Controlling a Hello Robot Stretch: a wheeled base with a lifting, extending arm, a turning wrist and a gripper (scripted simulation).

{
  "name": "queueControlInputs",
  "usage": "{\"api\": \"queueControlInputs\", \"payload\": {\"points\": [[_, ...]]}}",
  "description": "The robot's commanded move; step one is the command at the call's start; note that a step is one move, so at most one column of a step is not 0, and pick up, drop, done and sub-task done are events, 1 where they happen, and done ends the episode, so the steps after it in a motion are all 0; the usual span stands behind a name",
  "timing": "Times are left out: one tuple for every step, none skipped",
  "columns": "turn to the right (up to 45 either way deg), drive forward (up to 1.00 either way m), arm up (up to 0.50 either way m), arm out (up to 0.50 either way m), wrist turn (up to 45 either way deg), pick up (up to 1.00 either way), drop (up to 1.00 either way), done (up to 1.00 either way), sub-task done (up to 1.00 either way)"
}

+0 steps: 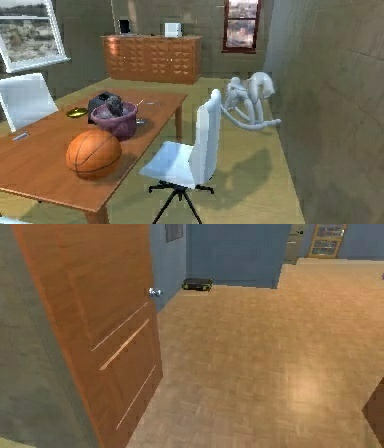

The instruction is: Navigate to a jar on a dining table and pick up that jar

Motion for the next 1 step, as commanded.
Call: {"api": "queueControlInputs", "payload": {"points": [[0.0, 0.05, 0.0, 0.0, 0.0, 0.0, 0.0, 0.0, 0.0]]}}
